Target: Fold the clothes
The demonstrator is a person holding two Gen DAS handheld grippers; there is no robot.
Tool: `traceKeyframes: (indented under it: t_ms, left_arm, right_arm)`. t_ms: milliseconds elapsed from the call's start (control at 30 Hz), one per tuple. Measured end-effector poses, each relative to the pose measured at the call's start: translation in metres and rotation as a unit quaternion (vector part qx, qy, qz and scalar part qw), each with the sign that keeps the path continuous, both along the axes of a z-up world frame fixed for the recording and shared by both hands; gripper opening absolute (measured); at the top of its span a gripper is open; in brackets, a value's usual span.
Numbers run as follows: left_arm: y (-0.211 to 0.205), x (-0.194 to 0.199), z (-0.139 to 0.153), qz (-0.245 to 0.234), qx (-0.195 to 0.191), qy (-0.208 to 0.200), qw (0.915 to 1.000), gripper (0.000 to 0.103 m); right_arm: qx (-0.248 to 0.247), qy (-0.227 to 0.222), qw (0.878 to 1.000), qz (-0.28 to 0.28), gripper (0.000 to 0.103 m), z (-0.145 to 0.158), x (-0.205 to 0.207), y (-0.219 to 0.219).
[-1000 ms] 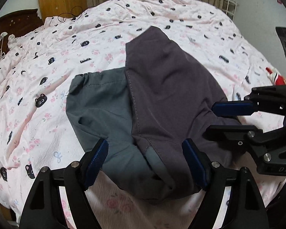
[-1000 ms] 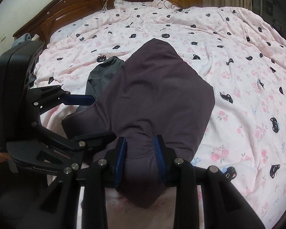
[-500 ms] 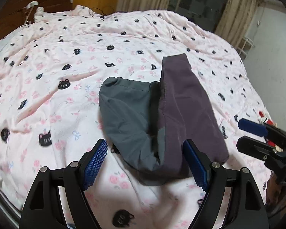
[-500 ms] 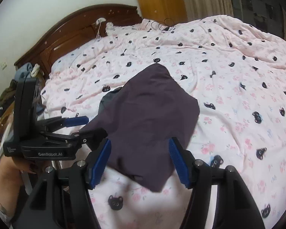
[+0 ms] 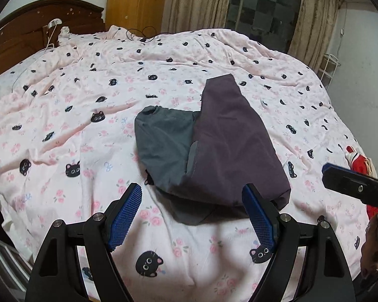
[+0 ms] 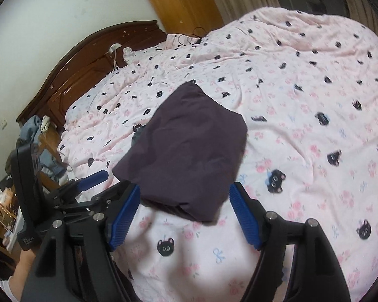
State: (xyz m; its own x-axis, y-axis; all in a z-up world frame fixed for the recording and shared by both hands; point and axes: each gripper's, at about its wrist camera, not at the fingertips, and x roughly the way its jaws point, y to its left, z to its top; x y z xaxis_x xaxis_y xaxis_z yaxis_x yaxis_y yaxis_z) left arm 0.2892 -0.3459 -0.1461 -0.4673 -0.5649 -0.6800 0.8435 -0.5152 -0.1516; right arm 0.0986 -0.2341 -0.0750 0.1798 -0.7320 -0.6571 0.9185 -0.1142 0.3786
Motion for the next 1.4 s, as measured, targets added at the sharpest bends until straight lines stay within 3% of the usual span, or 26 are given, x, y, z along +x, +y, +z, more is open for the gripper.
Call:
traceKeyframes:
  t_ms: [333, 700, 867, 1167, 1400]
  left_arm:
    - [0.011, 0.015, -0.004, 0.008, 0.004, 0.035, 0.9994, 0.079]
    - [-0.004, 0.027, -0.017, 0.028, 0.062, 0.116, 0.9909, 0.082]
    - [-0.013, 0.031, -0.029, 0.038, 0.114, 0.153, 0.9809, 0.082]
    - [-0.028, 0.045, -0.053, 0.069, 0.202, 0.222, 0.9515, 0.083]
    - [-0.027, 0.043, -0.057, 0.073, 0.213, 0.23, 0.947, 0.084]
  right_arm:
    - [0.02, -0.026, 0.999, 0.001, 0.075, -0.019, 0.002, 0.013]
    - [0.029, -0.064, 0.997, -0.003, 0.075, -0.029, -0.001, 0.011]
    - [0.033, -0.064, 0.997, -0.001, 0.075, -0.032, 0.001, 0.011]
    - [0.04, -0.07, 0.997, -0.003, 0.075, -0.039, -0.001, 0.012]
    - [0.045, -0.075, 0.996, -0.007, 0.075, -0.044, -0.003, 0.014]
